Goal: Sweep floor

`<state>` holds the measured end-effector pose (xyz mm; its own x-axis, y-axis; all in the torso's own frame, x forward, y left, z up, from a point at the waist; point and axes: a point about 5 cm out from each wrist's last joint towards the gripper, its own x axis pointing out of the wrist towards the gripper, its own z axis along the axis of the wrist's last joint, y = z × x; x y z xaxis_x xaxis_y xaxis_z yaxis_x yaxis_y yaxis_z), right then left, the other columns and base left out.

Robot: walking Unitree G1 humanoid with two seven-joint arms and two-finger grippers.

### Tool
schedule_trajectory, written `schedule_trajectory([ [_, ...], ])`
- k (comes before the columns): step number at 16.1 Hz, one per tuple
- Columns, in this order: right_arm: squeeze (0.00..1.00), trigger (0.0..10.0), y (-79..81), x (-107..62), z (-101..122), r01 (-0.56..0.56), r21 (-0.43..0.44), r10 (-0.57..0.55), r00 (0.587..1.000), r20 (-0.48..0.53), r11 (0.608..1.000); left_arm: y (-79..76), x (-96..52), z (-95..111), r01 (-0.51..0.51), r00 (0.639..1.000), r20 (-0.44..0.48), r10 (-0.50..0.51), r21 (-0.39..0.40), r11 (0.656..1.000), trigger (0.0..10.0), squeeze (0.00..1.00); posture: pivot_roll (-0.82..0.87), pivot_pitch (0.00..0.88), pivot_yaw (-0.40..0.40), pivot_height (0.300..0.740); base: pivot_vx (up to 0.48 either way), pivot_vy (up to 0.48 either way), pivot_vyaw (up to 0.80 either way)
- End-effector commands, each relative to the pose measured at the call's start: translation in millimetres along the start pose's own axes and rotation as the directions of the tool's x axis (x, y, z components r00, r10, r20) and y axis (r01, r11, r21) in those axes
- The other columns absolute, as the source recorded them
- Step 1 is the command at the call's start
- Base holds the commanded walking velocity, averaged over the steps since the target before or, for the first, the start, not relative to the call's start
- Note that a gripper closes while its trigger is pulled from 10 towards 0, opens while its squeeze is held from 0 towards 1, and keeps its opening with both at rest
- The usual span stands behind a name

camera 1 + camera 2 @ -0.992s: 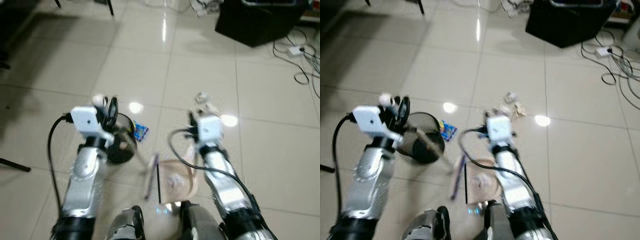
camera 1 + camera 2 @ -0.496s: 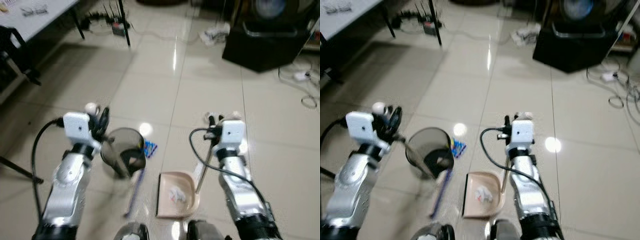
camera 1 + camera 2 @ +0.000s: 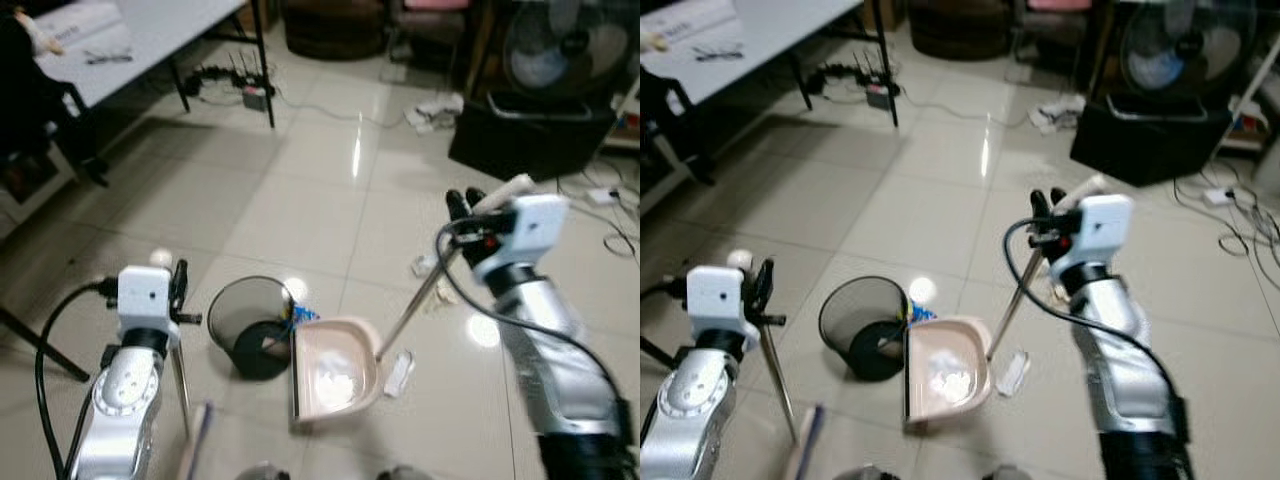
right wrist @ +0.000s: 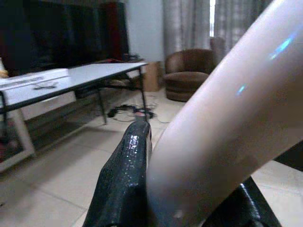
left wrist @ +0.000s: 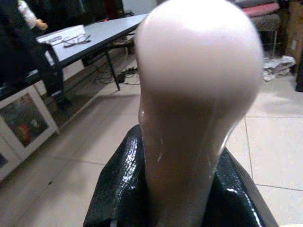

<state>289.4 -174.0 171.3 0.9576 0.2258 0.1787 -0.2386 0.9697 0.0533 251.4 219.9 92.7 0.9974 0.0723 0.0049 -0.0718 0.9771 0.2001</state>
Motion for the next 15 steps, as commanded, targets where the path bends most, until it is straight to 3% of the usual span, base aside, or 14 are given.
schedule_trajectory([
  [1,0.00,10.0,-1.2,-2.3,14,-0.034,0.035,0.033,0.999,0.031,0.999,1.4,-1.0,7,-0.009,0.999,0.033,0.008,0.030,1.000,10.0,0.00,-0.09,0.000,0.068,0.740,0.000,0.000,0.00],
  [7,0.00,10.0,-4.6,-12.1,48,-0.172,0.065,0.170,0.985,0.035,0.983,-1.9,-2.6,5,-0.002,1.000,0.029,0.001,0.021,1.000,10.0,0.00,-0.09,0.000,0.072,0.740,0.000,0.000,0.00],
  [10,0.00,10.0,3.8,-7.0,72,-0.231,0.159,0.210,0.968,0.139,0.960,-3.0,-2.5,6,-0.004,0.999,0.033,0.004,0.015,1.000,10.0,0.00,-0.09,0.000,0.069,0.740,0.000,0.000,0.00],
  [12,0.00,10.0,4.0,-0.6,88,-0.232,0.174,0.198,0.962,0.190,0.957,-4.2,-2.2,7,-0.002,0.999,0.042,0.002,0.015,1.000,10.0,0.00,-0.09,0.000,0.067,0.740,0.000,0.000,0.00],
  [15,0.00,10.0,-5.0,16.9,111,-0.095,0.118,0.060,0.961,0.269,0.988,-12.7,1.8,18,0.041,0.995,0.084,-0.044,0.040,0.998,10.0,0.00,-0.07,0.000,0.059,0.740,0.000,0.000,0.00],
])
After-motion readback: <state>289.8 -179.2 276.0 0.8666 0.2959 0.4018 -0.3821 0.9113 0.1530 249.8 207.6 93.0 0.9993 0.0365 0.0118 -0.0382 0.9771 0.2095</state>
